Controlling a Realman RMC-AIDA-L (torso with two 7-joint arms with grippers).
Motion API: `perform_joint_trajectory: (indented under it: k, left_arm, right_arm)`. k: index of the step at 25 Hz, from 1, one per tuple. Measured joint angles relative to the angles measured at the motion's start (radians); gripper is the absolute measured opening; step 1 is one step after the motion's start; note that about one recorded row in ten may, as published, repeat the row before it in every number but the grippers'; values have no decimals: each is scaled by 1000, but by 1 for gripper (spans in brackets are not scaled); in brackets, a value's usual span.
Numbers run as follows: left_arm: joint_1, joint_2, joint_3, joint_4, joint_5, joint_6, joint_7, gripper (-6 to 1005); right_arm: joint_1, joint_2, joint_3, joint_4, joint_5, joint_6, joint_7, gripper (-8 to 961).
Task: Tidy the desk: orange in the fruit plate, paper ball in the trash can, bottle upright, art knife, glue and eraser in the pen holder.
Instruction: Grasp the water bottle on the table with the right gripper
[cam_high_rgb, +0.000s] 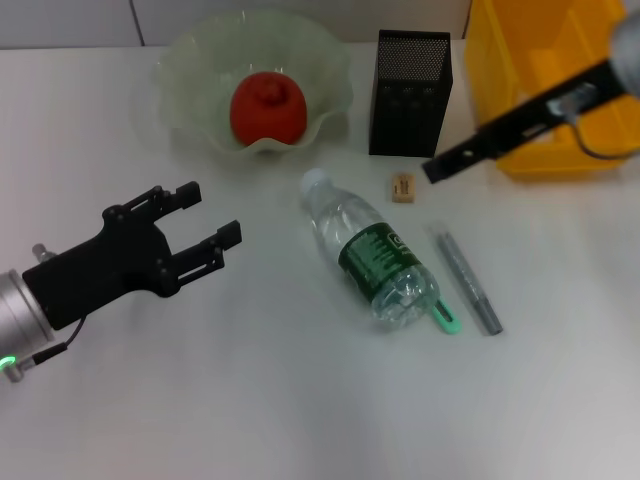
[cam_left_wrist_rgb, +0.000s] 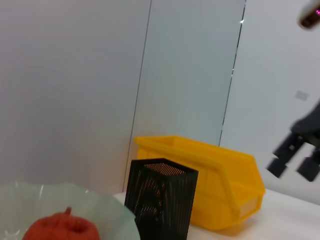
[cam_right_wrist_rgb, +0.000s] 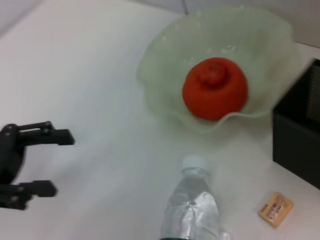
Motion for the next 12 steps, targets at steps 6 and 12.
perform_joint_trajectory:
  k: [6,12]
  left_arm:
    - [11,1,-3,-14,1,1,13,757]
    - [14,4,-36,-29,0,-1,12,761]
  right_arm:
    - [149,3,-153,159,-105,55,77,841]
    - [193,6,-292,264,-122,126,130,841]
